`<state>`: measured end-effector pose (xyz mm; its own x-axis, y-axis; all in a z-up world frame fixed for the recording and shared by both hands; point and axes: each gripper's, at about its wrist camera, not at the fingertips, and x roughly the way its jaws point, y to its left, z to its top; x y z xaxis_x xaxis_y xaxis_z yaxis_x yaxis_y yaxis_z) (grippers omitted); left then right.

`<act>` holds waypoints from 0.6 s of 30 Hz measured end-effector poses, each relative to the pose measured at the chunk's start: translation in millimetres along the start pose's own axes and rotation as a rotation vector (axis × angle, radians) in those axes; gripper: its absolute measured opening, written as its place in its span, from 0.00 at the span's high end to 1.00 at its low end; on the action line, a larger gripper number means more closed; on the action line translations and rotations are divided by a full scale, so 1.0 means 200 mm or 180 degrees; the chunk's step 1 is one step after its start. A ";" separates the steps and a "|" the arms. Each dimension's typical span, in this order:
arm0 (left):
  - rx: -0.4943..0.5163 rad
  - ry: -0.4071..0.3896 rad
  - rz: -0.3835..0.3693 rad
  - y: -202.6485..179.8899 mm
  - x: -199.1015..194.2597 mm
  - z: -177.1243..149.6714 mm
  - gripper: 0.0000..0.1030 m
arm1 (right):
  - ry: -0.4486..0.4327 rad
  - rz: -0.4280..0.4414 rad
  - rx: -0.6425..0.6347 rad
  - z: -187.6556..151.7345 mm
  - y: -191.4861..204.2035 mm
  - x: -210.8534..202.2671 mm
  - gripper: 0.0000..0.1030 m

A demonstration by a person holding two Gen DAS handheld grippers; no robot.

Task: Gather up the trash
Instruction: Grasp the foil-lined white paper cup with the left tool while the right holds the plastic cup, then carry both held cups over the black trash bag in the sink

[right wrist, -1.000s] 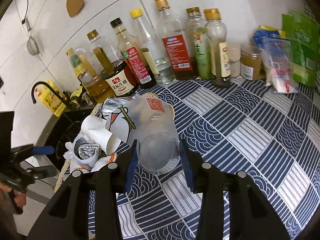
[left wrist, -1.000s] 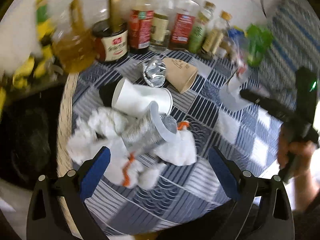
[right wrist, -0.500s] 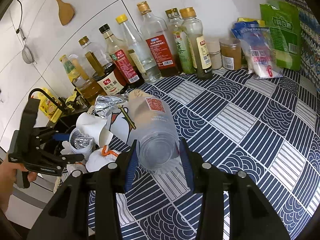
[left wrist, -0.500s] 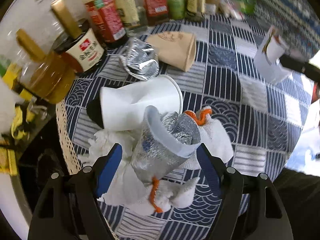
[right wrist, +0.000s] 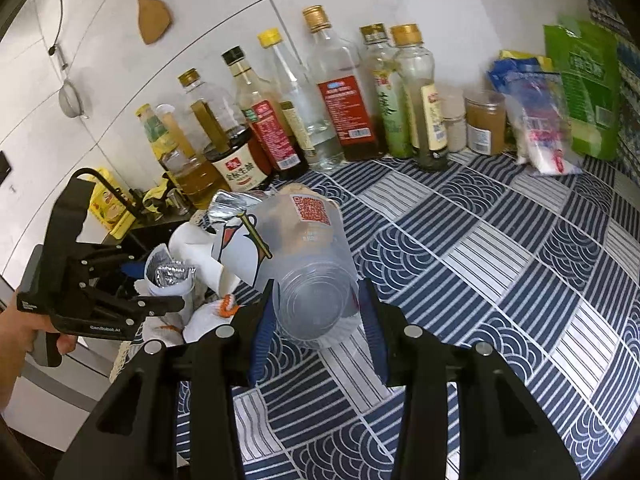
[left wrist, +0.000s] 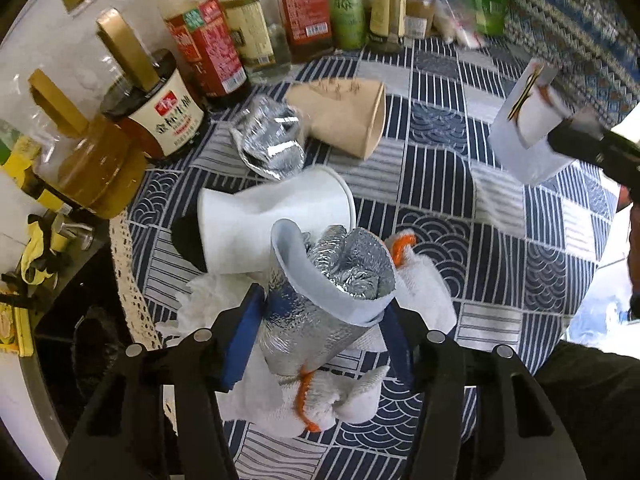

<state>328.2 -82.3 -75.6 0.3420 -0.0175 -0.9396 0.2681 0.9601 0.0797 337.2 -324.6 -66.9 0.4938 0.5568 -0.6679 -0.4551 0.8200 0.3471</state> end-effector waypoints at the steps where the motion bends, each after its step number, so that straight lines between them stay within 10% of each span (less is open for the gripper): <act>1: -0.0071 -0.0029 -0.0026 0.01 -0.03 0.00 0.47 | 0.0005 0.0024 -0.0024 0.01 0.01 0.01 0.60; 18: -0.1229 -0.0758 -0.0144 0.32 -0.48 -0.20 0.47 | 0.0221 0.0385 -0.0572 0.11 0.36 0.12 0.60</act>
<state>277.3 -8.8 6.1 0.5473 -0.0823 -0.8329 -0.0525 0.9898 -0.1323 332.7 -249.8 -43.6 0.3782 0.6340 -0.6745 -0.6356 0.7076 0.3086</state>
